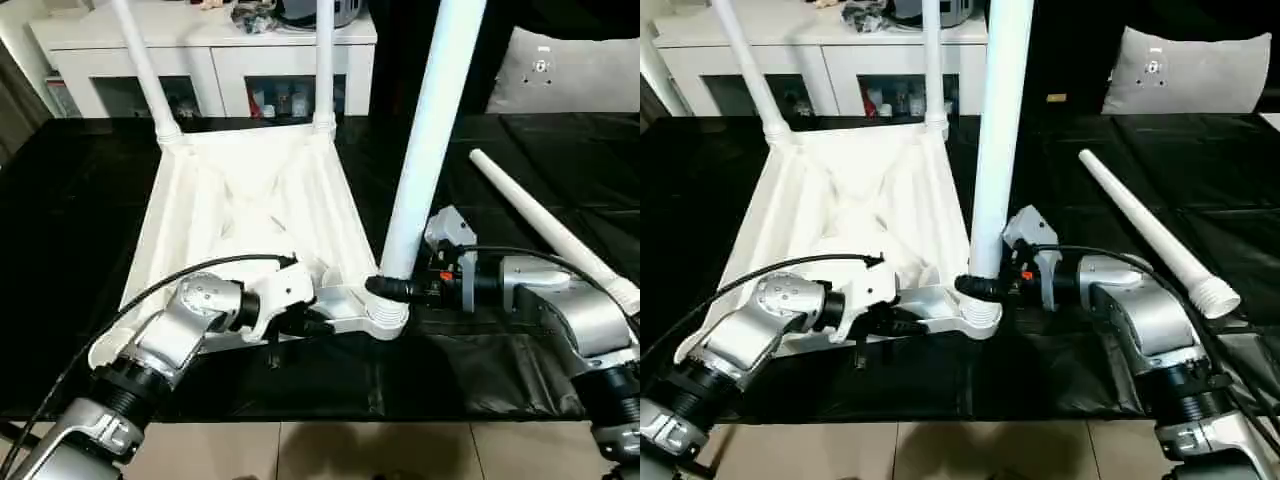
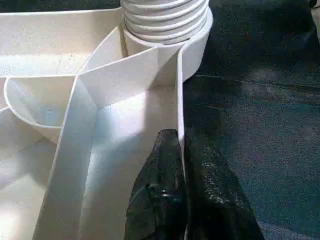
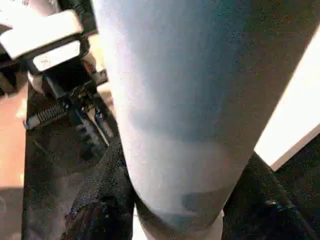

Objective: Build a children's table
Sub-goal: Insert table leg to table base

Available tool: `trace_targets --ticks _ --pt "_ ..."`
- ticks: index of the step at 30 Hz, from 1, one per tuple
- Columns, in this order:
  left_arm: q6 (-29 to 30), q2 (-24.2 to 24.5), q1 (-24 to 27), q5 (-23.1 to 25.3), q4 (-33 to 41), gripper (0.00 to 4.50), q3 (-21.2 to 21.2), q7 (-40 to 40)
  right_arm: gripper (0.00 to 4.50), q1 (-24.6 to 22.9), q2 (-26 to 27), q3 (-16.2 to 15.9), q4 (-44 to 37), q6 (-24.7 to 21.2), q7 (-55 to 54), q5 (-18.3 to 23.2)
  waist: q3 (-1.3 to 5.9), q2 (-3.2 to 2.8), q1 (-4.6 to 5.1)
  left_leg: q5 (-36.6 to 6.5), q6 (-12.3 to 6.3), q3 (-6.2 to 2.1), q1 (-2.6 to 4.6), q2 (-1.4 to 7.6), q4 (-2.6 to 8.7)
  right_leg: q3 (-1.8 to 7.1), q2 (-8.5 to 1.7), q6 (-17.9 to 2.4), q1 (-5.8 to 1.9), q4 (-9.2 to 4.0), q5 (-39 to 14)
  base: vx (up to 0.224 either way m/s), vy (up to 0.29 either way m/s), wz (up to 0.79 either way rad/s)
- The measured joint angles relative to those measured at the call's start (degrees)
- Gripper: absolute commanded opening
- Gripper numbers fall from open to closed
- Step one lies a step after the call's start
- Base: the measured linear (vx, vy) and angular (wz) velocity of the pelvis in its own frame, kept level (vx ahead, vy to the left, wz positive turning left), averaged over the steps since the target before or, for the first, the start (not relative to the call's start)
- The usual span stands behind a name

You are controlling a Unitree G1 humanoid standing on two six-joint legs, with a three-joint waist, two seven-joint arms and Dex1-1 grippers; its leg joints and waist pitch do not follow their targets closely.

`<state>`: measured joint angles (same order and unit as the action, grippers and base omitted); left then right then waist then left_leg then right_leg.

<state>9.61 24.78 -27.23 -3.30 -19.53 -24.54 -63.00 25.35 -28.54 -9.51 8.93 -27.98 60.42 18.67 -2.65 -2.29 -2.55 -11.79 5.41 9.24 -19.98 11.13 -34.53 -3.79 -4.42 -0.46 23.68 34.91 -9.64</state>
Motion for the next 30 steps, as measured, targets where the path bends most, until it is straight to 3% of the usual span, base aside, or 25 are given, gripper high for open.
trace_targets --ticks 6,12,24,30 --pt "0.04 -0.05 0.04 0.04 0.02 0.00 0.03 0.01 1.88 -0.78 1.97 3.53 4.23 -0.63 -0.31 3.78 0.07 0.03 0.05 0.00 0.00 -0.01 -0.01 0.00 0.00 0.00 0.00 -0.01 -0.01 -0.01 0.00 0.000 0.000 0.00" --pt "0.04 -0.63 0.06 0.52 0.00 0.00 0.00 0.53 1.88 -3.65 2.68 4.91 3.36 2.16 -1.32 4.14 0.18 0.01 -0.38 0.00 0.00 0.00 0.01 0.00 0.04 -0.01 0.00 -0.02 -0.03 -0.04 0.00 0.000 0.000 0.00" --pt "0.15 -1.09 0.37 0.66 -0.24 0.00 0.01 1.26 1.87 -7.47 1.31 3.26 -1.45 6.43 -3.53 1.40 0.34 -0.23 -0.40 -0.01 0.00 -0.25 0.20 -0.01 0.07 -0.05 0.00 0.01 -0.29 -0.26 -0.02 0.000 0.000 0.00" --pt "0.23 -0.97 0.75 0.75 -0.24 0.00 0.07 1.31 1.87 -7.70 1.38 2.16 -1.68 7.78 -4.59 0.84 0.61 -0.59 0.10 -0.02 -0.01 -0.32 0.28 -0.03 0.16 -0.10 0.01 0.00 -0.50 -0.56 -0.01 0.000 0.000 0.00"
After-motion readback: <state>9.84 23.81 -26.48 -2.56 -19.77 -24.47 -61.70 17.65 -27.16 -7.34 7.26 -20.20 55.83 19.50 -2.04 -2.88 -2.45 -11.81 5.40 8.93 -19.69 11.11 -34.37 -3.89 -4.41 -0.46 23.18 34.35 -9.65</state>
